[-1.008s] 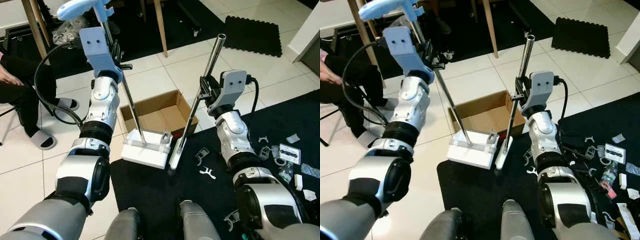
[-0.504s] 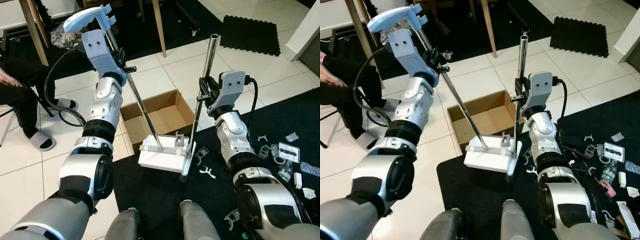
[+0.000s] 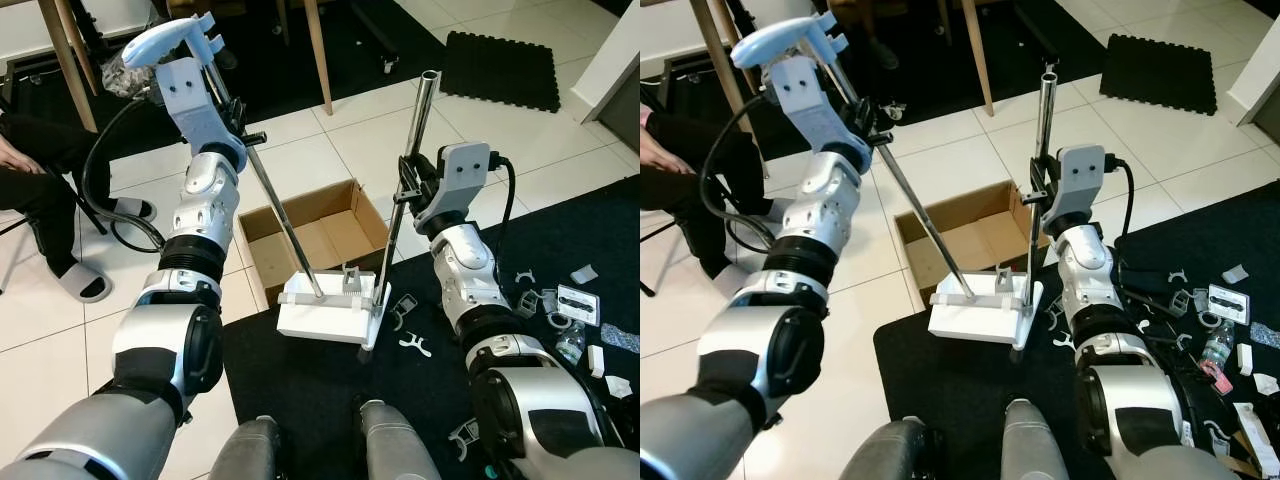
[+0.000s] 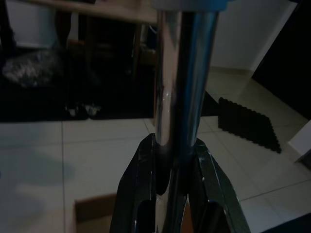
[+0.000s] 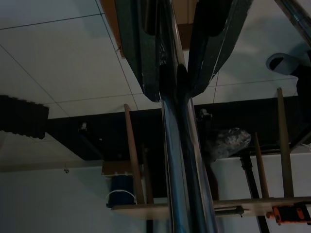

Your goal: Sweep floor

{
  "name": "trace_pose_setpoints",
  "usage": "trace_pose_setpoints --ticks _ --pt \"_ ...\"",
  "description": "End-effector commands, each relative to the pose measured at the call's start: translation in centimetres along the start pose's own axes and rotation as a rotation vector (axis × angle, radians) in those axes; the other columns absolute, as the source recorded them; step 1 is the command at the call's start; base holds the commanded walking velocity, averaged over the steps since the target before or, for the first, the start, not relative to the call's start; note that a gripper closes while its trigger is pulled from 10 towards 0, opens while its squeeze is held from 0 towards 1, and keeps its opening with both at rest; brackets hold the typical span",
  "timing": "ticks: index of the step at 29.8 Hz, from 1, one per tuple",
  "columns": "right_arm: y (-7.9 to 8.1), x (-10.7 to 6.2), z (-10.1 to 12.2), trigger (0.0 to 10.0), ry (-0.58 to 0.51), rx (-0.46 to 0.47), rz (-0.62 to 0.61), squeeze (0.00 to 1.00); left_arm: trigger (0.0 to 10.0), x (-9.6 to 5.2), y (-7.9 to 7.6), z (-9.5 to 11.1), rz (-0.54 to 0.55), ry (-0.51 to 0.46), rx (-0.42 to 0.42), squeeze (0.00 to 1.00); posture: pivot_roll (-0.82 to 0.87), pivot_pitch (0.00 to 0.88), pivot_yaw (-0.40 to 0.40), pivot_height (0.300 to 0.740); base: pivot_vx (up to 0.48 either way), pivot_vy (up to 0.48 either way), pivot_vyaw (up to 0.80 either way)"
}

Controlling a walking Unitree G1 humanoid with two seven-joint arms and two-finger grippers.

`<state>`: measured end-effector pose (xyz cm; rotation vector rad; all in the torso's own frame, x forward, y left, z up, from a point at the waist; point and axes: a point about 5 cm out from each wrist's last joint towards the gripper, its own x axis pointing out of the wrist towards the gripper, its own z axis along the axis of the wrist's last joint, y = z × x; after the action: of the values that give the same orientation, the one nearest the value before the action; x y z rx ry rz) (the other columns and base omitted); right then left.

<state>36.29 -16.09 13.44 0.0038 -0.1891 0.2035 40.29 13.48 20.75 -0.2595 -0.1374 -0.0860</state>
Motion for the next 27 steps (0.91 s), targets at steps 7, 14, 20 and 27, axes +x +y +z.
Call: trace_pose_setpoints --ticks 7,14,20,27 --pt "0.2 0.2 0.3 10.0 -0.020 0.008 0.000 0.00 10.0 -0.2 -0.2 1.5 -0.009 -0.089 0.001 0.00 0.00 0.089 0.039 0.740 0.000 0.000 0.00" --pt "0.2 0.3 0.3 10.0 -0.022 0.009 -0.002 0.00 10.0 -0.6 -0.1 2.7 -0.018 -0.208 -0.033 0.00 0.00 0.091 0.038 0.740 0.000 0.000 0.00" --pt "0.2 0.2 0.3 10.0 -0.022 0.010 -0.003 0.00 10.0 -0.8 0.1 4.0 -0.019 -0.274 -0.039 0.00 0.01 0.093 0.039 0.740 0.000 0.000 0.00" --pt "0.3 0.3 0.1 10.0 -0.016 0.054 -0.014 0.00 10.0 -1.2 -0.2 5.7 -0.064 -0.357 -0.021 0.00 0.01 0.095 0.039 0.740 0.000 0.000 0.00"
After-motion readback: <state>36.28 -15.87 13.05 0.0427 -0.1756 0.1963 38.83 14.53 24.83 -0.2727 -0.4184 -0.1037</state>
